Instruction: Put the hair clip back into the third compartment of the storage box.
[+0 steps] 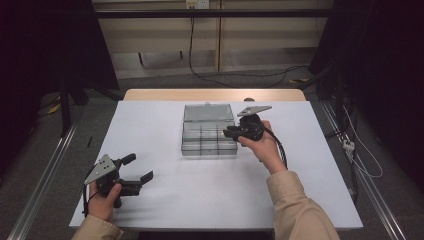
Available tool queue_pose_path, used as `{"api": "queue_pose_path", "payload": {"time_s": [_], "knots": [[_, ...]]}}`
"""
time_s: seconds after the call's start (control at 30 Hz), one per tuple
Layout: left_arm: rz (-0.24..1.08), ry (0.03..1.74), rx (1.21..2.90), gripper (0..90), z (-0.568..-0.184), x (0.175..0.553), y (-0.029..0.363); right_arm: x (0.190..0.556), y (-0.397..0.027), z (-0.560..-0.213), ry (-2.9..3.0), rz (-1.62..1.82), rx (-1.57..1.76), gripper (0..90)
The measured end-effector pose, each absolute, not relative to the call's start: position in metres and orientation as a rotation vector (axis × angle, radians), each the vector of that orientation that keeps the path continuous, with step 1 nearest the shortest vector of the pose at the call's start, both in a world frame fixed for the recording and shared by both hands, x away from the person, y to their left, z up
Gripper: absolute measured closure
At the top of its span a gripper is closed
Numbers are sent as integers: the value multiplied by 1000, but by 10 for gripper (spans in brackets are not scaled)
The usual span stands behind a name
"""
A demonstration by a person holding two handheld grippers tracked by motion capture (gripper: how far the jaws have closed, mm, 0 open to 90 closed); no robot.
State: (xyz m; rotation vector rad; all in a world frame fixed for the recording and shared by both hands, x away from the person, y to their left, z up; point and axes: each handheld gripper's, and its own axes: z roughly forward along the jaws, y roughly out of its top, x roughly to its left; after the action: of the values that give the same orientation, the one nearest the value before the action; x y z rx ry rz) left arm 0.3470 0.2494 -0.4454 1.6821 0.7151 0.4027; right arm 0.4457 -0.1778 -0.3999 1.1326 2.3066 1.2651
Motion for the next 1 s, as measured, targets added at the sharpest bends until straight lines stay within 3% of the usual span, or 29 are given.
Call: {"api": "queue_pose_path", "payload": {"time_s": [1.0], "knots": [[394,713,1689,42,-446,347,249,462,-175,-405,2291,1231,1160,739]]}}
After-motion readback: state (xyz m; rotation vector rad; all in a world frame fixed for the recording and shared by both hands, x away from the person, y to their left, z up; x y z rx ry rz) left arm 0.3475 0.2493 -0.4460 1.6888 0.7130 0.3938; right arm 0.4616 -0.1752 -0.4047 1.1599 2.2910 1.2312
